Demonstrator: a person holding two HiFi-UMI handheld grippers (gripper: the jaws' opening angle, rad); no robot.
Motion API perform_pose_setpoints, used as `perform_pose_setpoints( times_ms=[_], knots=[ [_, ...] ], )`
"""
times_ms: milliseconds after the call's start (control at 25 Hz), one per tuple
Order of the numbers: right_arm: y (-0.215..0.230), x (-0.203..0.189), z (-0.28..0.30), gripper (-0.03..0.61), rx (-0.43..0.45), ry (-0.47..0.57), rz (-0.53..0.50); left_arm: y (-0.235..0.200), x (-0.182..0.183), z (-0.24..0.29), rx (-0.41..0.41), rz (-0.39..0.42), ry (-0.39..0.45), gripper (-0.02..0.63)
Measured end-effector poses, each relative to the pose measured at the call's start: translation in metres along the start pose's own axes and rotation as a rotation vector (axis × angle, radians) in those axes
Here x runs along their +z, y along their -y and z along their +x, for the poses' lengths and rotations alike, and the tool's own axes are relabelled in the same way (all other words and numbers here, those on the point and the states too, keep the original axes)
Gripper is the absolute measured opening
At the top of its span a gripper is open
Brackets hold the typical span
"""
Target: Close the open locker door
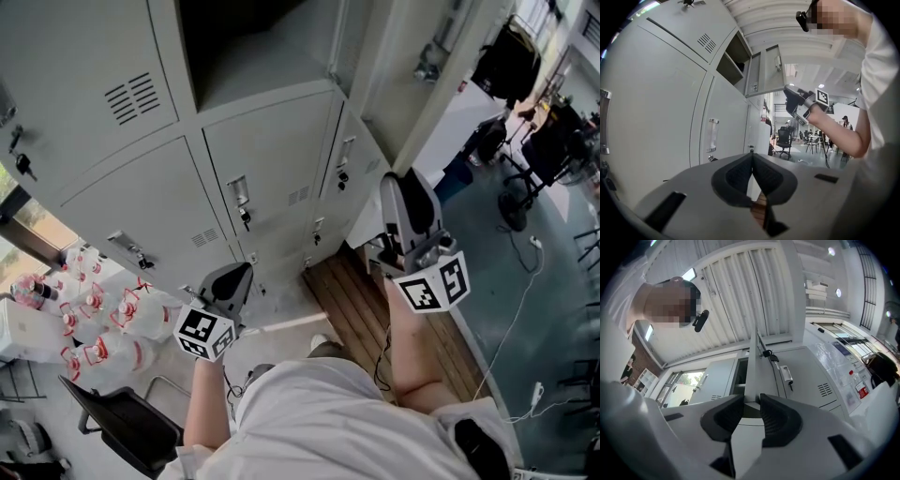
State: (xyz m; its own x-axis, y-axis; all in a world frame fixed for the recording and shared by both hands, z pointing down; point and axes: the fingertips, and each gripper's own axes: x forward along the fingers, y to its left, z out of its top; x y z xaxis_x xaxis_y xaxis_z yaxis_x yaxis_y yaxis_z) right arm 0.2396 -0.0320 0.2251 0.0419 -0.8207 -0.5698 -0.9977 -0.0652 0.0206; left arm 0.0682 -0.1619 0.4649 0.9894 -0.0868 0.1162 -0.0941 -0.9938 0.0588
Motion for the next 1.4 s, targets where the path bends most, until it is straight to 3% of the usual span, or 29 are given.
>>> perform_pose_setpoints(
  times_ms=[760, 1400],
  knots=[
    [-0.057, -0.022, 0.036, 0.091, 0.168, 0.012, 0.113, -0.023, -0.01, -0.058, 0.162, -0.024, -0.015, 0.003],
    [-0.088, -0.047, 0.077, 0.087, 0.345, 0.012, 0.221, -0.036, -0.012, -0.101, 0.372, -0.039, -0.009, 0.003]
  ],
)
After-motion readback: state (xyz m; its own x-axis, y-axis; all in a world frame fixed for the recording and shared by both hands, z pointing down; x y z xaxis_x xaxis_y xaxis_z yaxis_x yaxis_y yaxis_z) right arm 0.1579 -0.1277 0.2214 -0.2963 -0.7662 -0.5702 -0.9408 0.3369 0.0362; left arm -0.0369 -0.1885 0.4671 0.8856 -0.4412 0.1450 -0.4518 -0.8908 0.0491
